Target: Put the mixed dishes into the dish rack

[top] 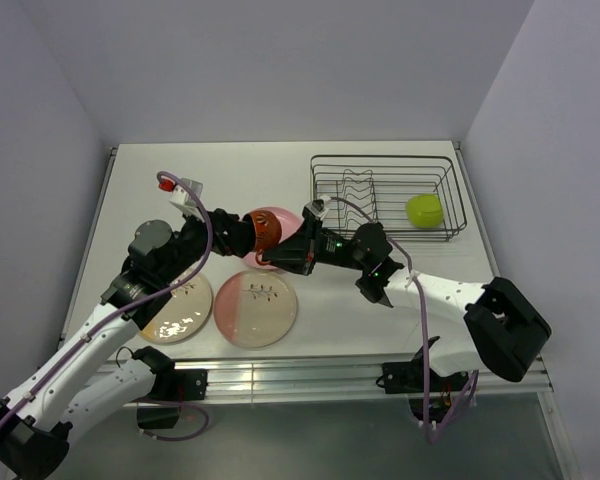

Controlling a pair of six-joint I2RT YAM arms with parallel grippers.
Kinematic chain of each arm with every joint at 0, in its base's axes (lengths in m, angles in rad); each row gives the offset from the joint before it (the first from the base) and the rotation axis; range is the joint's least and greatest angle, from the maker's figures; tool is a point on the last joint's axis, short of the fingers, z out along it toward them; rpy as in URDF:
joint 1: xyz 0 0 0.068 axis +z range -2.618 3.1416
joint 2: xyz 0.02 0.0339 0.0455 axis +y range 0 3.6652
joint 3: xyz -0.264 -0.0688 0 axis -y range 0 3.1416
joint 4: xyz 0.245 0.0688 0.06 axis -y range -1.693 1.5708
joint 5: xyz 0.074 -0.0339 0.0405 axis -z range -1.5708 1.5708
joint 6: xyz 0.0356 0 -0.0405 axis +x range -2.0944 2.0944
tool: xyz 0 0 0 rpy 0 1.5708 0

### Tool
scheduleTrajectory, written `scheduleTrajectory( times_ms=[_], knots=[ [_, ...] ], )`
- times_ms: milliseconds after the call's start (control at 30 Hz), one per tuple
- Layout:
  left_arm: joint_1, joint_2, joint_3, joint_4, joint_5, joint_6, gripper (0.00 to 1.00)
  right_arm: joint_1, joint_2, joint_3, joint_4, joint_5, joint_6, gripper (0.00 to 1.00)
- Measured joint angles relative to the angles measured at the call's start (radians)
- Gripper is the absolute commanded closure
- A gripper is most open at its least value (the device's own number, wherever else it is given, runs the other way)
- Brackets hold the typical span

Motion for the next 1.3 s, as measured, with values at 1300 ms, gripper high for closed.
scheduleTrajectory(
  times_ms=[1300],
  knots=[
    [-0.016, 0.232, 0.121, -0.132, -0.288, -0.114, 0.02, -0.595, -0.090, 0.610, -1.249, 0.594, -1.017, 1.00]
  ],
)
